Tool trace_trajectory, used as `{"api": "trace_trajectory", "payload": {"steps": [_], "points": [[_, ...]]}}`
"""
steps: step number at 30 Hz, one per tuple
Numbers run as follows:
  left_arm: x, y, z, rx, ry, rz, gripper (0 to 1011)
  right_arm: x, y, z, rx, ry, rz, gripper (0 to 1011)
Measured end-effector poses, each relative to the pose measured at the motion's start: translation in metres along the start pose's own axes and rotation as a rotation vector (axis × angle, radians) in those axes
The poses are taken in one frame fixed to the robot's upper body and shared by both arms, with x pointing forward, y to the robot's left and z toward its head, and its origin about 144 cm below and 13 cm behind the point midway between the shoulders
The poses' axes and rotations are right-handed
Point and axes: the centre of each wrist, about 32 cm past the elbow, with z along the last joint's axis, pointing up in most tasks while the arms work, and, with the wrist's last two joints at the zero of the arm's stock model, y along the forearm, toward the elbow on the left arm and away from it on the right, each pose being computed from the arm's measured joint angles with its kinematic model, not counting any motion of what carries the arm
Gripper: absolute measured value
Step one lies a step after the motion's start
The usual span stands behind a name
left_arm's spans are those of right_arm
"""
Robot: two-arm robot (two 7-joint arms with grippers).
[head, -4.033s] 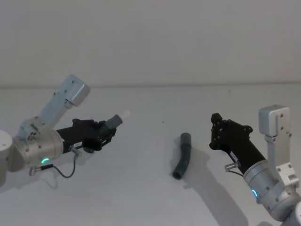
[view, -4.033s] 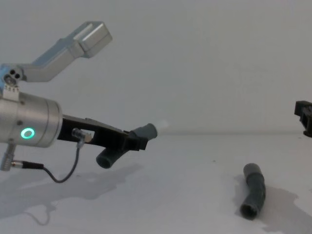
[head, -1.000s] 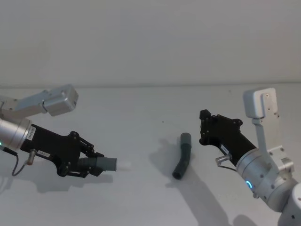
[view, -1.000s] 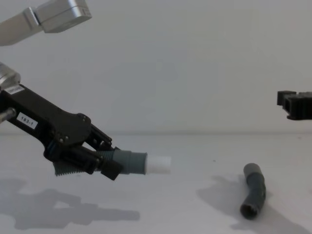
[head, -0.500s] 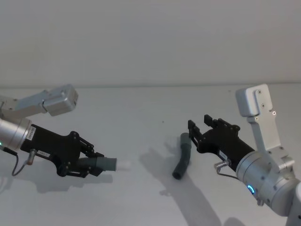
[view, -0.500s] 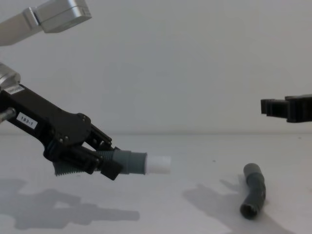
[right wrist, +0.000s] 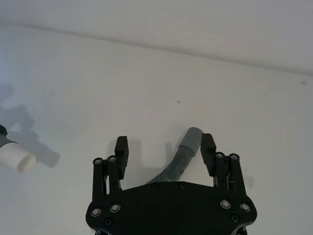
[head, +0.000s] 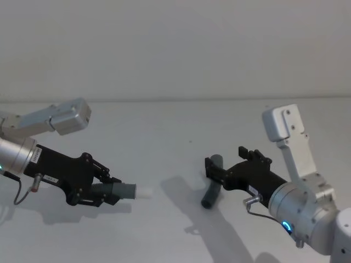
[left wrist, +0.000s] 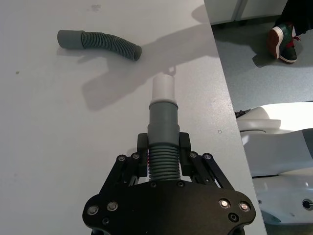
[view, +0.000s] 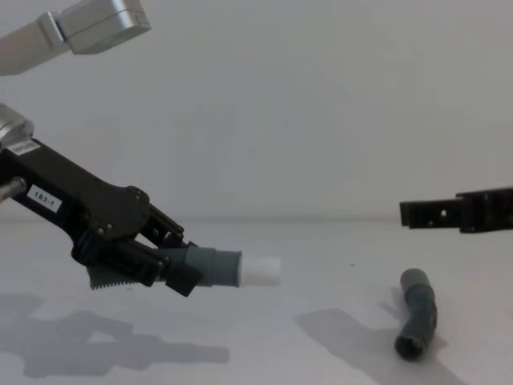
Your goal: Use both hands to pick up one end of the pipe from the table, align the ends, and insert them.
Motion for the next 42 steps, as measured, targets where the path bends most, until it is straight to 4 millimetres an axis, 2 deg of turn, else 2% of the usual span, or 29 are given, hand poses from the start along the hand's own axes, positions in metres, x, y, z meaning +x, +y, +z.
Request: {"api": "trace_trajectory", "payload": {"steps": [3, 6, 23, 42], "points": [[0.000, 0.000, 0.000, 0.000, 0.000, 0.000, 329, -0.001, 0.005, 0.000, -0.019, 0.006, 0.008, 957], [0.000, 0.000, 0.000, 0.000, 0.000, 0.000, 329, -0.001, 0.010, 0.000, -0.038, 0.013, 0.015, 1004], [0.000, 0.000, 0.000, 0.000, 0.000, 0.000, 329, 0.014, 0.044, -0.008, -0.117, 0.040, 0.036, 1004], [0.000, 0.000, 0.000, 0.000, 0.000, 0.000, 329, 0.033, 0.072, -0.016, -0.163, 0.056, 0.038, 1003]]}}
